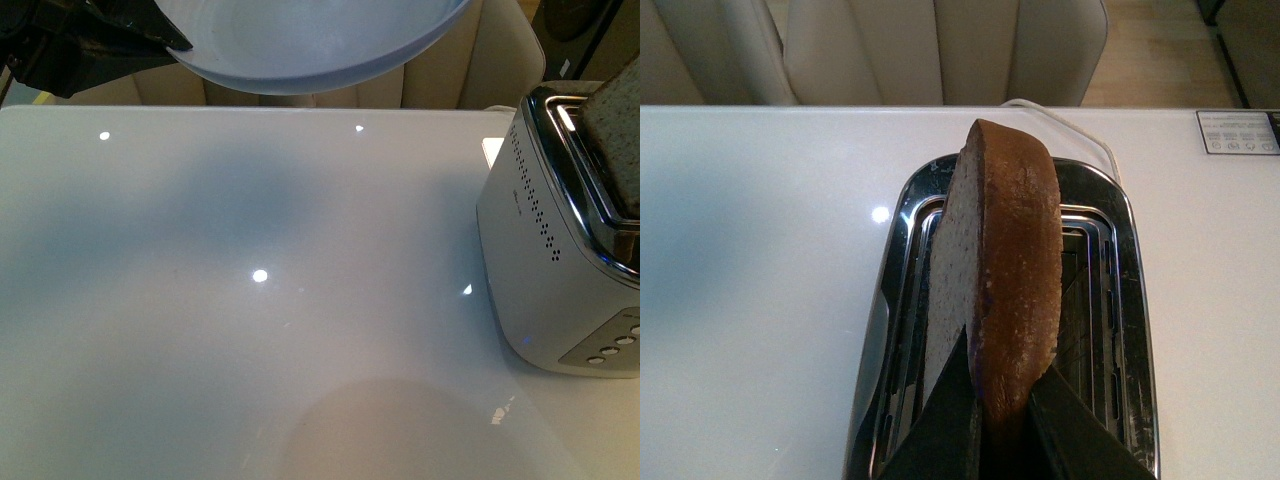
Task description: Left arm holds plate, right arm toasts bread
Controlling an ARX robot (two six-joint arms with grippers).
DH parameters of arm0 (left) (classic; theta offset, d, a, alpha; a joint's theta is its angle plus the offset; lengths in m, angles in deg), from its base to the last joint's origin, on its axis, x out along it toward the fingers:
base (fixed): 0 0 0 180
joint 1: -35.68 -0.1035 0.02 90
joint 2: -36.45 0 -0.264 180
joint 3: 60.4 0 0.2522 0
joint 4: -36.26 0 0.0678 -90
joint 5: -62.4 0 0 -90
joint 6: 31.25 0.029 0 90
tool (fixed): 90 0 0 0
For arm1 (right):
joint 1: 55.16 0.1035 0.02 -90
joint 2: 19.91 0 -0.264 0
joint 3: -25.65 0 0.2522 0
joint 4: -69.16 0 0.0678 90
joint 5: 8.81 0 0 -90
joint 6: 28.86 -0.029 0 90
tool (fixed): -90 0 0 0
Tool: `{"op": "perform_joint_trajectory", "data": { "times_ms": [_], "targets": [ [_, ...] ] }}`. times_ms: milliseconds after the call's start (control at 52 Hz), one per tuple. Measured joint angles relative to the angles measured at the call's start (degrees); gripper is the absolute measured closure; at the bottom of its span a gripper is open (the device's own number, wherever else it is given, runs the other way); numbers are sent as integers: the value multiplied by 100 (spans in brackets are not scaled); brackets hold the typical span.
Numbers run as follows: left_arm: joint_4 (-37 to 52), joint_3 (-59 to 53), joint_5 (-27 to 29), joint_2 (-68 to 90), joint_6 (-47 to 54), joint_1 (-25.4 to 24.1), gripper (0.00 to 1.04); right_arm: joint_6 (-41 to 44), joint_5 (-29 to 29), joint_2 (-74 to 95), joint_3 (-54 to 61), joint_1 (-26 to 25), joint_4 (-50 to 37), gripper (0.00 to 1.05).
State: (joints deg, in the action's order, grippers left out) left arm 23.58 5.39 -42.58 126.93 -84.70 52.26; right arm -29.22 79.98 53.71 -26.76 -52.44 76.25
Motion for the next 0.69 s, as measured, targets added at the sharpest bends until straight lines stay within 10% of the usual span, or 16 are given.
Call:
{"op": "perform_joint_trajectory", "data": {
  "times_ms": [692],
  "targets": [
    [0,0,2,0,0,0,101,9,-745,1130,-339,444,-42,101]
  ]
}}
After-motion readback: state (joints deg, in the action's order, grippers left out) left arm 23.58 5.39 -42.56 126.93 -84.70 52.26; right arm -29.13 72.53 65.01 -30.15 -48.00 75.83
